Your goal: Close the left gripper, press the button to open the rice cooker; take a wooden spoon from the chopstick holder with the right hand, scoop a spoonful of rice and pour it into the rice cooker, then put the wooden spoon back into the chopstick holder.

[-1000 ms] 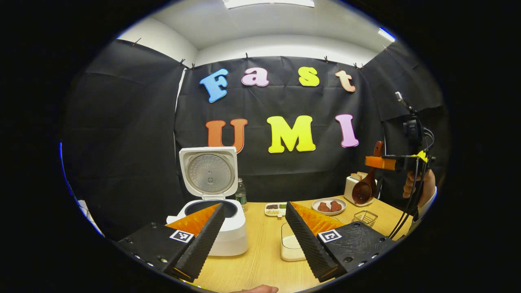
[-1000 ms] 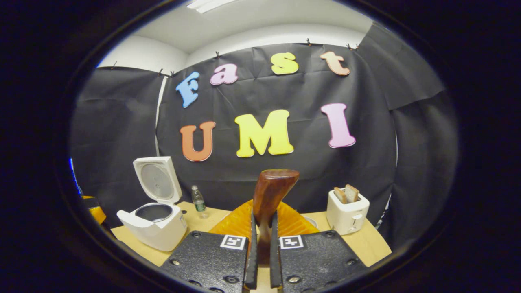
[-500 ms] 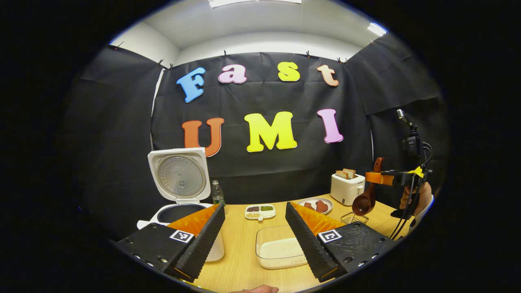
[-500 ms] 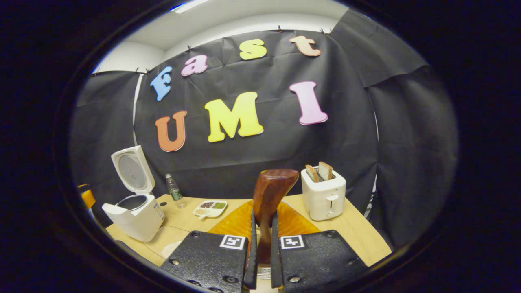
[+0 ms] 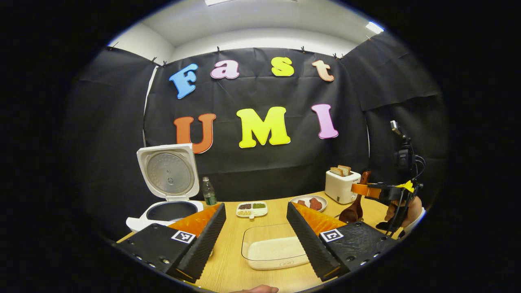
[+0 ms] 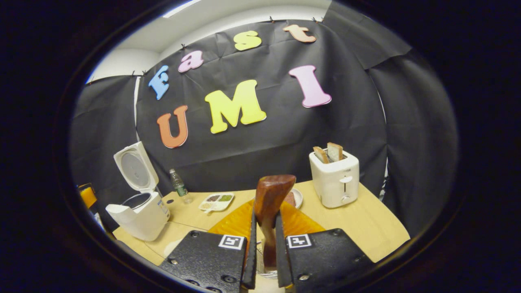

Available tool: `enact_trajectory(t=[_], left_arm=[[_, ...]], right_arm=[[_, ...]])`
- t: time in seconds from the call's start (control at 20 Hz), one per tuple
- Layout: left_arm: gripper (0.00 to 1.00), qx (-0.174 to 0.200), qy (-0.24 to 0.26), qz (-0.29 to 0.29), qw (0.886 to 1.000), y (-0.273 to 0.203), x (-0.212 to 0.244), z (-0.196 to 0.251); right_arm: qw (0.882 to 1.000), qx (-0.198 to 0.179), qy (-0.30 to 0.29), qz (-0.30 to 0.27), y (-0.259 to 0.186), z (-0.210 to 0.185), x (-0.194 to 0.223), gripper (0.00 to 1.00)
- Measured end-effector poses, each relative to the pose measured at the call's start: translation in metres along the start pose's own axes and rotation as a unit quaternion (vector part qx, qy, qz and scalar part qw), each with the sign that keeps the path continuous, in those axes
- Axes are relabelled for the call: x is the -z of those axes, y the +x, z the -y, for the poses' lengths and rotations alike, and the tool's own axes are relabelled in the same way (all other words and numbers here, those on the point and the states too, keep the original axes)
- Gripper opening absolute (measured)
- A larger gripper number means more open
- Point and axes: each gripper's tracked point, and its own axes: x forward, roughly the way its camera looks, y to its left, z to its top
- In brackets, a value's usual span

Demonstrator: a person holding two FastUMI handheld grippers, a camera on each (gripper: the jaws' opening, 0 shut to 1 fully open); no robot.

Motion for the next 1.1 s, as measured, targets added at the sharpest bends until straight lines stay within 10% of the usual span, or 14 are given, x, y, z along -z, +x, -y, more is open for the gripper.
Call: enact_trajectory(t=[0.6,1.1], left_arm=[[0.95,0.004,-0.028,-0.006,1.0,-0.011,-0.003,-0.02],[0.95,-0.045,-0.046,0.015,0.998,-0.012,-0.035,-0.106]], right_arm=[[0.993,0.084,-0.054,0.065,-0.027,0.027,-0.039,0.92],[0.988,0.079,-0.086,0.101,-0.077,0.005,-0.067,0.94]])
